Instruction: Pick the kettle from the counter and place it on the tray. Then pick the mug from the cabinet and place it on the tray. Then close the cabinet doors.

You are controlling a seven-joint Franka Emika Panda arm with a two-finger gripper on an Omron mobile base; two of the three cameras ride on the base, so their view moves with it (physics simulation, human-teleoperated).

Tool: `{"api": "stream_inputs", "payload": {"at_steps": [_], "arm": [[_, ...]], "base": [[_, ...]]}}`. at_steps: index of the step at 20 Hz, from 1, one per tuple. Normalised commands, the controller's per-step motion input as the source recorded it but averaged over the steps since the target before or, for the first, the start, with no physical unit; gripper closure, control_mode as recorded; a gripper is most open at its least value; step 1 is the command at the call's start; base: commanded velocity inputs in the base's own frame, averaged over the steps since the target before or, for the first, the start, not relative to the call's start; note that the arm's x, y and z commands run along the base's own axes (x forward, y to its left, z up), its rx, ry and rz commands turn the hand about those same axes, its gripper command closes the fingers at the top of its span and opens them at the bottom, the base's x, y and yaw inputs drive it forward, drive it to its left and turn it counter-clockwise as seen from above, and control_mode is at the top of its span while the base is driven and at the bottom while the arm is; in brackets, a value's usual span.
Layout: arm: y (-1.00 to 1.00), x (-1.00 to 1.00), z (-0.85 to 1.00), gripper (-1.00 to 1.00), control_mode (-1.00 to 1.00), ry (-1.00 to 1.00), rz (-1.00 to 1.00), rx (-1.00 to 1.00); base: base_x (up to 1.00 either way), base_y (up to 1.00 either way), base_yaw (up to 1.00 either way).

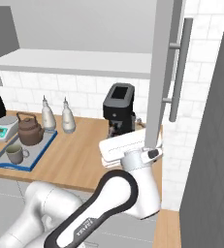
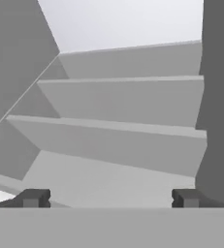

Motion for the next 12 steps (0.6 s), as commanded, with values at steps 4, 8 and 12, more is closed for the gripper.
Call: {"api": "stream_inputs", "payload": {"at_steps": [4,8,12], "arm": [[-0.29,0.0,0.03,-1.0,-1.0,0.0,-0.11,0.05],[-0.24,0.0,0.41,-1.0,-1.0,-0.04,-0.04,0.02],[-0.25,0.0,0.5,-1.0,-1.0,-0.07,0.0,0.0]], "base": [[0.0,0.0,0.0],[0.0,0.0,0.0],[0.0,0.0,0.0]]}}
